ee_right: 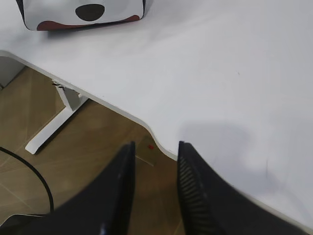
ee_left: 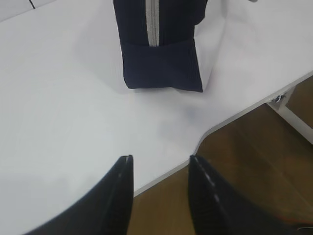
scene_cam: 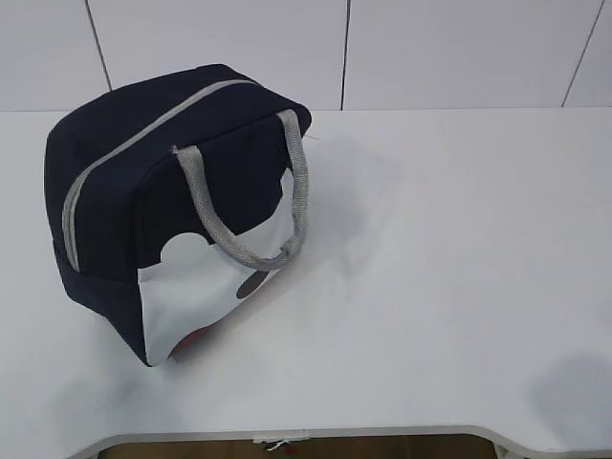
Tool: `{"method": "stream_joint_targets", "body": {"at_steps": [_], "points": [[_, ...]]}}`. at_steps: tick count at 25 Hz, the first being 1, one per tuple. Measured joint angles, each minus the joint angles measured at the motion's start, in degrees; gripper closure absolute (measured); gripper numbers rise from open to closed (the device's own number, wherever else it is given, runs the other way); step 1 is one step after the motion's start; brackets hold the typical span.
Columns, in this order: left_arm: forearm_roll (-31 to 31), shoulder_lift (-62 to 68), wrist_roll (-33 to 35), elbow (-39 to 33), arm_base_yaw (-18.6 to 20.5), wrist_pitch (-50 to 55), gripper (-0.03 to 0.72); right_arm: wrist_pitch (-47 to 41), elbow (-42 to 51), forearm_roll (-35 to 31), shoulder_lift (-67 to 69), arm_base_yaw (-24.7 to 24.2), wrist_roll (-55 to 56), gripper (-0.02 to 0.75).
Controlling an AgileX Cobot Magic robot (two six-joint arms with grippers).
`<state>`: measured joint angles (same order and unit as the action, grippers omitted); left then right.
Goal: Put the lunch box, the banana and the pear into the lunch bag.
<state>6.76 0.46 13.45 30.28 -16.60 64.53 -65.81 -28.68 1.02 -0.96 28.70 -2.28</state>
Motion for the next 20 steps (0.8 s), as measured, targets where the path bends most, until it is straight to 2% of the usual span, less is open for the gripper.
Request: {"method": "stream_joint_targets", "body": {"at_steps": [3, 6, 10, 13, 17, 20], "points": [[1.22, 0.00, 0.00, -0.10, 1.22, 0.00, 0.414, 0.09, 0.00, 0.11, 0.00, -0.51, 0.00, 0.481], [2.73, 0.00, 0.00, -0.10, 5.65, 0.00, 0.421, 0.13, 0.00, 0.11, 0.00, -4.12, 0.00, 0.481], [3.24, 0.00, -0.09, -0.10, 13.29, 0.00, 0.423, 0.22, 0.00, 0.11, 0.00, -13.81, 0.00, 0.481], [3.36, 0.00, -0.09, -0.10, 17.21, 0.00, 0.423, 0.22, 0.00, 0.11, 0.00, -22.16, 0.00, 0.481], [3.36, 0.00, -0.09, -0.10, 18.70, 0.00, 0.429, 0.22, 0.00, 0.11, 0.00, -30.06, 0.00, 0.481], [3.36, 0.00, -0.13, -0.10, 18.70, 0.00, 0.440, 0.22, 0.00, 0.11, 0.00, -31.35, 0.00, 0.481]]}}
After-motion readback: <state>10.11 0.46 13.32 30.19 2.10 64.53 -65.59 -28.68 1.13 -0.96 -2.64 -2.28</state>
